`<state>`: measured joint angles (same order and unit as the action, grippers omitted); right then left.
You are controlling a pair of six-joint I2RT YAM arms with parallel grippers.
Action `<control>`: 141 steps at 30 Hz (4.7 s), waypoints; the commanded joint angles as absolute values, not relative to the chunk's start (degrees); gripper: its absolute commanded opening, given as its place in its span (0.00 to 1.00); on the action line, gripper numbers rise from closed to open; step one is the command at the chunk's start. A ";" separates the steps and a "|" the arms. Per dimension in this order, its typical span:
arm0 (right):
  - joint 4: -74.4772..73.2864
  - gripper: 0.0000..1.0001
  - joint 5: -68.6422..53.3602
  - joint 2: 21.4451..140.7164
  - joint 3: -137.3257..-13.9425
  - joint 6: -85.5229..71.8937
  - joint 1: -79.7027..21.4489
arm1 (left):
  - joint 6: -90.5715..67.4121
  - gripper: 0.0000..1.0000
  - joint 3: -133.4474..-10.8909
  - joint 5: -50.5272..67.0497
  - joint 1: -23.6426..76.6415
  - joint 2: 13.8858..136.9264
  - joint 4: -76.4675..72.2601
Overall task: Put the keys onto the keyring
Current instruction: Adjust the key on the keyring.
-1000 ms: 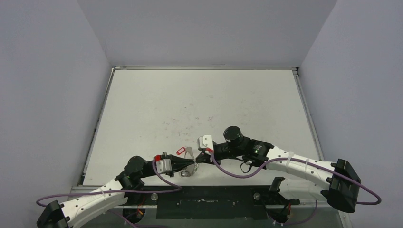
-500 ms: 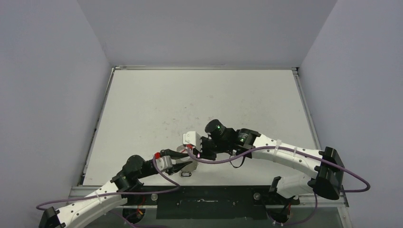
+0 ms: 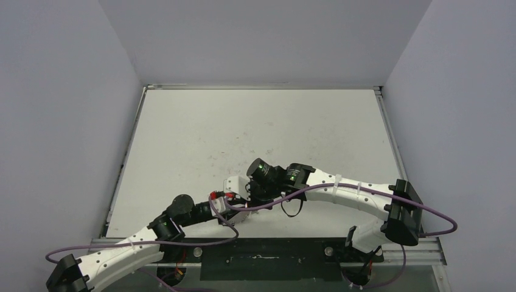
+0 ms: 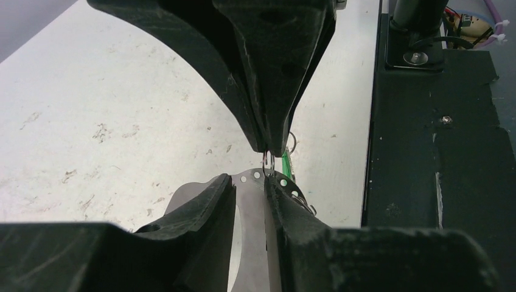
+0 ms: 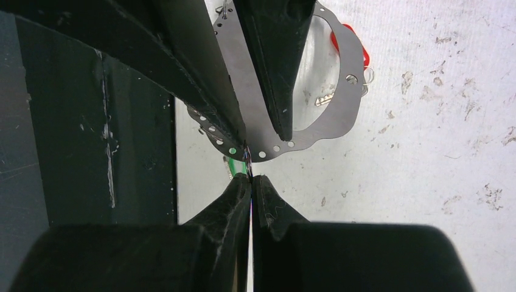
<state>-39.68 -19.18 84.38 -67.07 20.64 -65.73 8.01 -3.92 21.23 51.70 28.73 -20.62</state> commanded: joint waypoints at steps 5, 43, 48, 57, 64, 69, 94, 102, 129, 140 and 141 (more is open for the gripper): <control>-37.30 0.00 -18.89 82.86 -68.69 20.50 -66.27 | 8.59 0.24 -5.95 23.50 51.79 33.01 -29.11; -9.60 0.59 -28.97 65.57 -46.96 15.28 -58.11 | 4.13 0.00 1.22 21.35 51.77 24.54 -37.85; -0.92 0.54 -35.37 62.65 -42.50 15.56 -57.85 | 4.26 0.00 2.15 25.02 51.77 21.96 -39.91; 11.34 0.36 -41.33 62.63 -37.95 15.03 -57.83 | 4.39 0.00 2.19 27.13 51.77 20.91 -40.95; 14.23 0.41 -39.95 62.10 -37.25 13.73 -57.83 | 4.32 0.00 2.10 27.51 51.77 21.26 -41.04; 15.44 0.38 -39.91 61.93 -36.76 13.75 -57.83 | 4.36 0.00 2.09 27.48 51.81 21.34 -41.12; -25.55 0.00 -27.03 71.39 -54.80 18.50 -57.96 | 8.04 0.30 -2.11 19.64 51.77 20.68 -26.90; -43.24 0.00 -17.98 80.11 -64.72 17.84 -61.37 | 9.23 0.30 -2.80 20.73 51.77 28.71 -32.36; -33.07 0.00 -22.83 76.46 -61.02 19.09 -64.30 | 8.53 0.30 -1.14 29.39 51.94 41.91 -49.67; -31.07 0.00 -23.44 74.97 -60.24 18.47 -64.27 | 8.94 0.24 -1.75 29.16 51.94 45.08 -50.20; -30.78 0.00 -23.58 74.78 -60.03 18.46 -64.26 | 8.96 0.25 -1.76 28.98 51.94 45.35 -50.31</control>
